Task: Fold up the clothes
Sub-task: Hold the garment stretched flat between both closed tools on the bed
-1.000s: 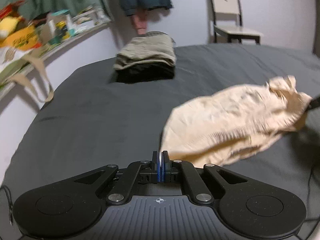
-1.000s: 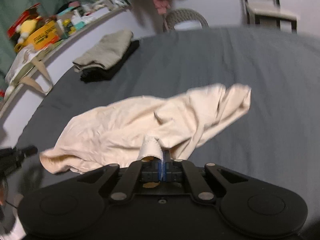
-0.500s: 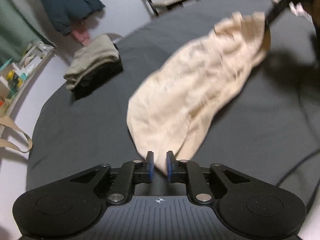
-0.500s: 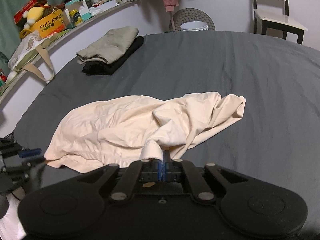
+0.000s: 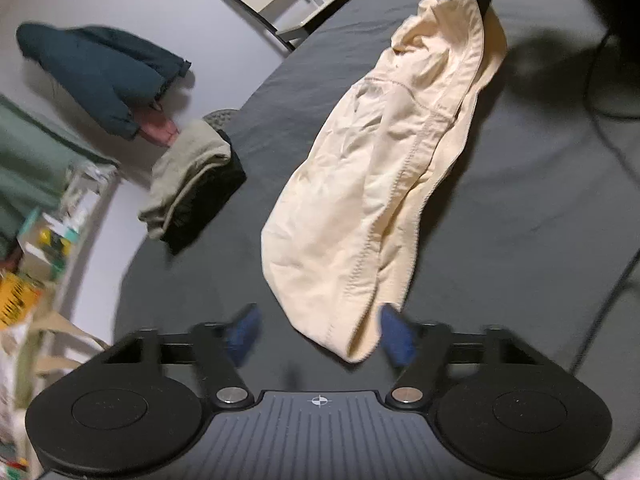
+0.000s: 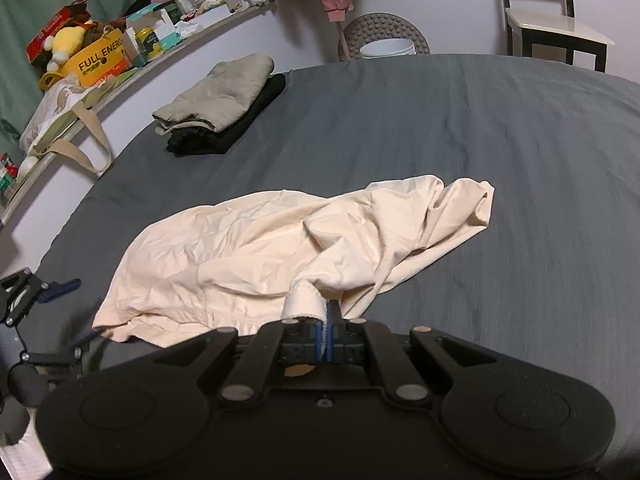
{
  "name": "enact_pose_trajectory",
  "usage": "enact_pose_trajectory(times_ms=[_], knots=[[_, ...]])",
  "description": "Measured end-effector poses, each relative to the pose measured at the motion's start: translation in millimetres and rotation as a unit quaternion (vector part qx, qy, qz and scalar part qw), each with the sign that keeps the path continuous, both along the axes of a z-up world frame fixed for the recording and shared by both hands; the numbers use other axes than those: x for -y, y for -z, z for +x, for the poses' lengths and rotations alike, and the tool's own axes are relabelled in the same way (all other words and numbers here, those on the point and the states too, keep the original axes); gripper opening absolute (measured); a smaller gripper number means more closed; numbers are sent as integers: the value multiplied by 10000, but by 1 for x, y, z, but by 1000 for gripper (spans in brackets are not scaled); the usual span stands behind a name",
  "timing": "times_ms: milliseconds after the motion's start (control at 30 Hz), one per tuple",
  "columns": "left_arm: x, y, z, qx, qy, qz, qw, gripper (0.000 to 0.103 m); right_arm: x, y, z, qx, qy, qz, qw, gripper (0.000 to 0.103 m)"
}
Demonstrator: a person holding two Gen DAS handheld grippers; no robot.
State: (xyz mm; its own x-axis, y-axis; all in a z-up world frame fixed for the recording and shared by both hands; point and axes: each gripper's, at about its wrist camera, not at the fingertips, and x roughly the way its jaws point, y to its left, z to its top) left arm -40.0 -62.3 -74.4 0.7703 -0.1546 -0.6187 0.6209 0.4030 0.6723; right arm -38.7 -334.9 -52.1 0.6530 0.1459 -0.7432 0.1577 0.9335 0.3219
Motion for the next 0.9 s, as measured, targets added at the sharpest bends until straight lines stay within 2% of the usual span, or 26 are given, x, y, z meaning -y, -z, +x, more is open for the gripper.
enact_pose_trajectory(times_ms=[67,267,433,500,567,633,767,900], knots=[[5,5,-1,78,131,259,9995,41,1,0,0,5,26,37,10000,3],[12,12,-17,248,569,704,9956,41,3,1,-1,27,29,107,9999,3],[14,22,-17,271,561,1096,9920,41,3,1,-1,44,25,132,9999,3],[15,26,-16,284,563,1158,9913,33,4,2,-1,41,49,152,9999,4],[17,29,-17,293,560,1189,9909,14,4,2,-1,31,64,172,9998,4],[19,31,-18,355,539,1135,9914,8,4,2,-1,22,69,185,9998,4],[17,38,-18,434,478,1146,9913,7,4,3,-1,20,60,190,9998,4],[14,39,-25,770,579,832,9919,7,4,3,-1,14,82,216,9997,5]])
